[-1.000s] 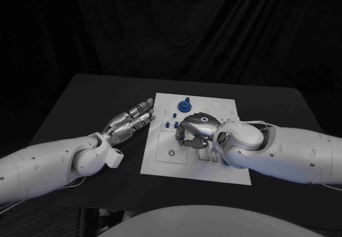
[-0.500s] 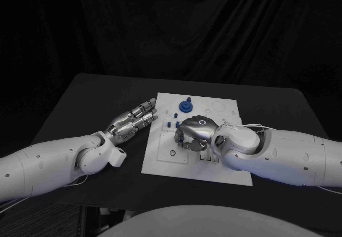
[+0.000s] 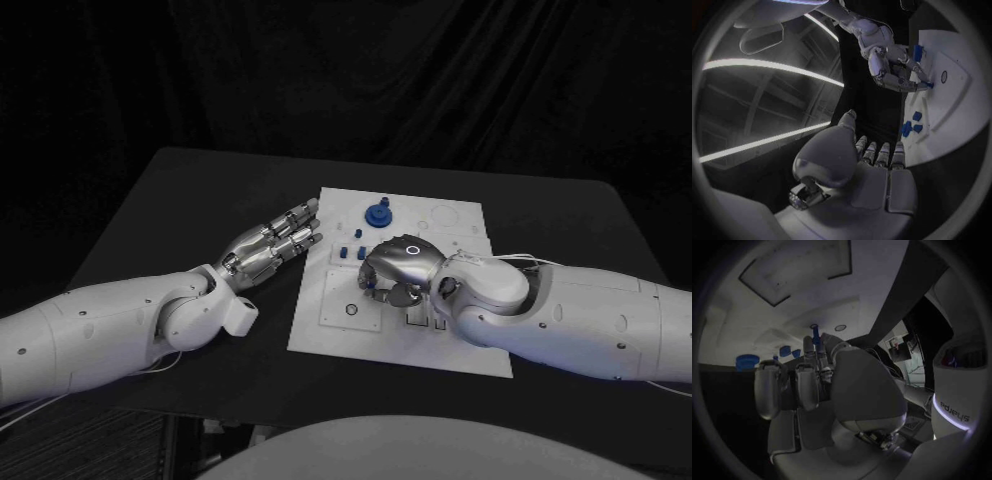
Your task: Assemble the parts on the task board
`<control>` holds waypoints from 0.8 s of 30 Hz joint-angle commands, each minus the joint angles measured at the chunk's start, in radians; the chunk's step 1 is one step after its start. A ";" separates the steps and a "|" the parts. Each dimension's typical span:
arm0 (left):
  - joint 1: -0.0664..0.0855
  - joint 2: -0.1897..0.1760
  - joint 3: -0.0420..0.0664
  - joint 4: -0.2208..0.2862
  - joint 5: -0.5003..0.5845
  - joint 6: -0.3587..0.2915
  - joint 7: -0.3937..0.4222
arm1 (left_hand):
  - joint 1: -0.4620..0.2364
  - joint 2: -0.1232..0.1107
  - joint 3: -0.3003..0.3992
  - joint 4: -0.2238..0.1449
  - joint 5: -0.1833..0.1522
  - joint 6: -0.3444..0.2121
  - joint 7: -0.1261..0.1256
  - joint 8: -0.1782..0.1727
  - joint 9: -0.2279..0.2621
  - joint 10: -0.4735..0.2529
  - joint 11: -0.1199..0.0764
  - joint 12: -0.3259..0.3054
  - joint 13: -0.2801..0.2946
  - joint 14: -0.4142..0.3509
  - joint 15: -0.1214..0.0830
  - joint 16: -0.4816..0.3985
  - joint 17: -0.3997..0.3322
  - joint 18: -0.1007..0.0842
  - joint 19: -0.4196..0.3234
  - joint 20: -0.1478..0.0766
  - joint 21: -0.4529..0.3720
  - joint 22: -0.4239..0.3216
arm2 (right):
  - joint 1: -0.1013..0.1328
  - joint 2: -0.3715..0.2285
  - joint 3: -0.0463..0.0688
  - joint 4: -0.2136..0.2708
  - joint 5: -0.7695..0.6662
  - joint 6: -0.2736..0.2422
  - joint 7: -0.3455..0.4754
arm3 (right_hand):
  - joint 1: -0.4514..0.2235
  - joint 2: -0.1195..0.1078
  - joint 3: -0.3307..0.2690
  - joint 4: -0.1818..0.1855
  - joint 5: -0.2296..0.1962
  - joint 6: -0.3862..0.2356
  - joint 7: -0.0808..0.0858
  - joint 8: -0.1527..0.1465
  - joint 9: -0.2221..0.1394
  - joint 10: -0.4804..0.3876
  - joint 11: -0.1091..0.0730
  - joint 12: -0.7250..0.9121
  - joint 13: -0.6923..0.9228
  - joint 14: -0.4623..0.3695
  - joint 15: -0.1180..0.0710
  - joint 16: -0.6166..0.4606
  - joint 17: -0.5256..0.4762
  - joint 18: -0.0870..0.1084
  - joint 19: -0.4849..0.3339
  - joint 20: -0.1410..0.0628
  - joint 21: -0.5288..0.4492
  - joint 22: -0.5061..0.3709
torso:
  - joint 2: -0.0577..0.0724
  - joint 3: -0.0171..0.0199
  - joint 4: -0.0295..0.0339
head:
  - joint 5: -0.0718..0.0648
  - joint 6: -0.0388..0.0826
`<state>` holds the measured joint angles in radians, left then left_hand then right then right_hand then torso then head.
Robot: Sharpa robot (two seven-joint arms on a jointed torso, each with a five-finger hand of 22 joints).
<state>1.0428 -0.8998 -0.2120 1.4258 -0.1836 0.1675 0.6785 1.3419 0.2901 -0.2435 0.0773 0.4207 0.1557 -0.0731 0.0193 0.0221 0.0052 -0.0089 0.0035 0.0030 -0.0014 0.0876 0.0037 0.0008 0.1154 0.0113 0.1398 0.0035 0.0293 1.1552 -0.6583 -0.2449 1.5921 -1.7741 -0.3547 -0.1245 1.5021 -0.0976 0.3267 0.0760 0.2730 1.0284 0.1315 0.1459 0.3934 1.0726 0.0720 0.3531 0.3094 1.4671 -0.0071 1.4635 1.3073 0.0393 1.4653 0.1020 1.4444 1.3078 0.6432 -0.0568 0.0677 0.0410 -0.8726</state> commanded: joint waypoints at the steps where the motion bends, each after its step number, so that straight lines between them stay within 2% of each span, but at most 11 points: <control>1: -0.001 0.003 0.001 0.000 0.007 0.014 0.192 | 0.009 0.000 0.001 -0.006 0.004 -0.001 0.004 0.004 0.002 0.001 0.009 -0.001 -0.001 0.001 0.005 -0.004 -0.001 0.006 -0.004 0.004 0.003 -0.001 | -0.006 -0.003 -0.001 0.002 -0.022 0.007 -0.012 | 0.007 0.001 -0.001 -0.006 -0.008 -0.007 0.000 -0.006 0.002 0.011 -0.008 0.000 0.001 0.033 0.002 -0.004 0.092 -0.005 0.018 0.001 -0.003 0.217 | 0.000 0.0001 0.0009 | 0.002 0.000; 19: -0.002 0.007 0.001 -0.008 0.007 0.018 0.185 | 0.008 0.001 0.003 -0.005 0.005 -0.001 0.006 0.004 0.001 0.000 0.009 -0.002 -0.001 0.001 0.007 -0.004 -0.001 0.006 -0.004 0.005 0.003 0.000 | -0.007 -0.010 -0.001 0.005 -0.023 0.009 -0.016 | 0.006 0.000 -0.002 -0.005 -0.011 -0.008 -0.001 -0.007 0.002 0.012 -0.009 -0.001 0.001 0.032 0.003 -0.005 0.091 -0.005 0.018 0.002 -0.003 0.217 | -0.001 0.0001 0.0004 | 0.013 0.000; 24: -0.003 0.008 0.001 -0.008 0.007 0.020 0.183 | 0.008 0.001 0.003 -0.005 0.005 -0.001 0.006 0.004 0.001 0.000 0.009 -0.002 -0.001 0.001 0.007 -0.004 -0.001 0.006 -0.004 0.005 0.003 0.000 | -0.008 -0.008 -0.001 0.002 -0.023 0.018 -0.020 | 0.002 -0.003 -0.003 0.000 -0.019 -0.024 0.000 -0.019 0.001 0.008 -0.009 -0.009 -0.004 0.030 0.003 -0.008 0.086 -0.003 0.014 0.002 -0.008 0.216 | -0.001 0.0003 0.0002 | 0.015 0.000</control>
<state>1.0415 -0.8946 -0.2121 1.4161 -0.1836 0.1735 0.6786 1.3419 0.2901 -0.2435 0.0773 0.4207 0.1557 -0.0731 0.0193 0.0220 0.0052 -0.0089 0.0035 0.0030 -0.0014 0.0876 0.0037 0.0013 0.1154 0.0113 0.1398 0.0035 0.0293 1.1508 -0.6661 -0.2458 1.5938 -1.7861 -0.3499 -0.1270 1.5021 -0.0976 0.3254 0.0772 0.2583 1.0138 0.1315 0.1333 0.3941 1.0741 0.0729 0.3475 0.3080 1.4671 -0.0071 1.4590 1.3073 0.0393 1.4652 0.1020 1.4402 1.3078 0.6422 -0.0566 0.0681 0.0551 -0.8726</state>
